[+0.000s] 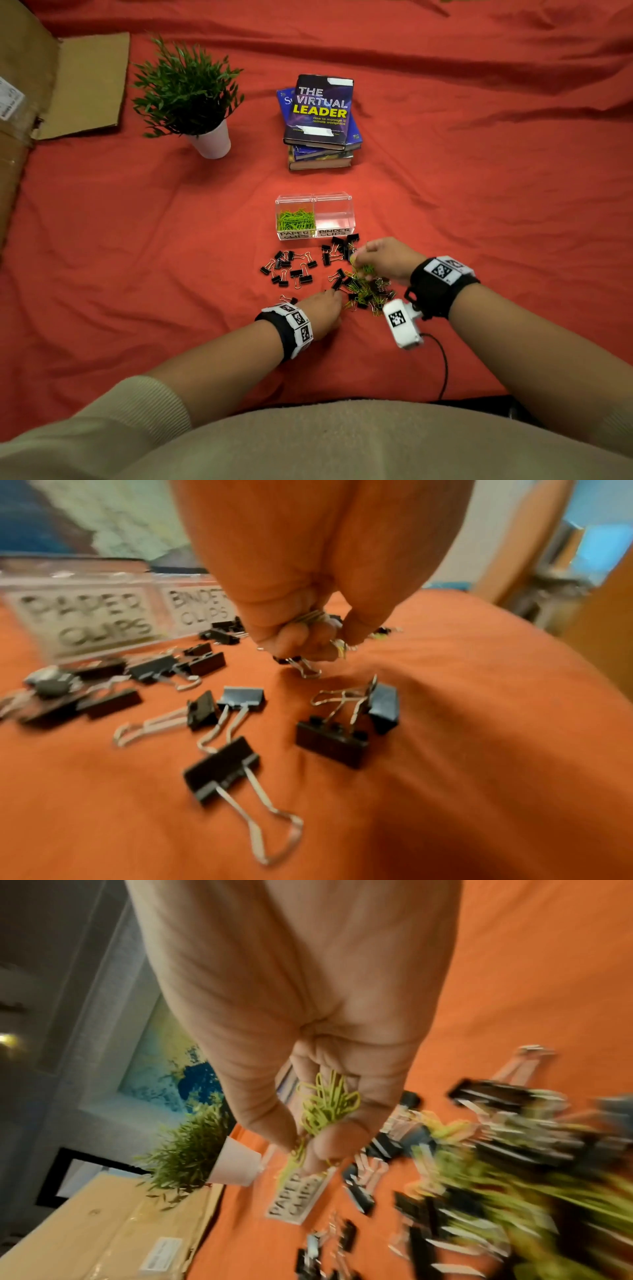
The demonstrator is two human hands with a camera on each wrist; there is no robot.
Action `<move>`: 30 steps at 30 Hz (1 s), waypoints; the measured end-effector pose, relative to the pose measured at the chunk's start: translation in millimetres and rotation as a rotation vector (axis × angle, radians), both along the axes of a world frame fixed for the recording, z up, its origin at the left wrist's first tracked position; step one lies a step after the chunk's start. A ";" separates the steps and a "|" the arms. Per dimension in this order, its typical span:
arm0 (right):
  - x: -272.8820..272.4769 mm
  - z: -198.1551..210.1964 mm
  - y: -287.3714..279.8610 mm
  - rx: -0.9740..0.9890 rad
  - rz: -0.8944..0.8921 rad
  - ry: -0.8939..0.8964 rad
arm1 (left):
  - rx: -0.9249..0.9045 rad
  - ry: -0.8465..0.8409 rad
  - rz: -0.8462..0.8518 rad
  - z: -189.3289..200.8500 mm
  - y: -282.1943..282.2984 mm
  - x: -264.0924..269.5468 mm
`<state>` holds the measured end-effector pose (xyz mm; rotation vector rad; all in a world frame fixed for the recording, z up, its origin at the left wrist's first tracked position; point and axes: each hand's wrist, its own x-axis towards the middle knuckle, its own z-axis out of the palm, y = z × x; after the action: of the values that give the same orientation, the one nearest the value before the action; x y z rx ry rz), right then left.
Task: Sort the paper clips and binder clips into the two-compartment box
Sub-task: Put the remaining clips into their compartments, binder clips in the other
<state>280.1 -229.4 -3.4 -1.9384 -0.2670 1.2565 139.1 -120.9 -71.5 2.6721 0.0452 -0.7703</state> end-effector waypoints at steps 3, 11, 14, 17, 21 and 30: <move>15.0 16.6 41.6 0.012 0.028 -0.106 | -0.226 -0.010 0.206 7.2 13.6 -5.0; 19.4 2.9 156.2 -0.156 0.421 -0.640 | -0.267 -0.089 0.532 23.1 73.5 -11.6; 14.3 -10.4 164.6 -0.177 0.561 -0.710 | -0.212 -0.101 0.520 33.1 98.8 -1.4; 17.2 -14.8 158.3 -0.113 0.565 -0.705 | -0.134 -0.119 0.478 45.4 121.7 20.5; 26.1 -3.9 136.4 -0.045 0.421 -0.720 | -0.045 -0.176 0.398 57.9 138.4 63.5; 20.0 -12.0 15.2 -0.124 0.214 -0.475 | 0.062 -0.213 0.278 49.2 123.0 105.1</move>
<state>300.1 -214.2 -15.4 -2.3510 -0.6650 0.9406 244.2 2.1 -22.3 2.7102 0.3826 -0.4019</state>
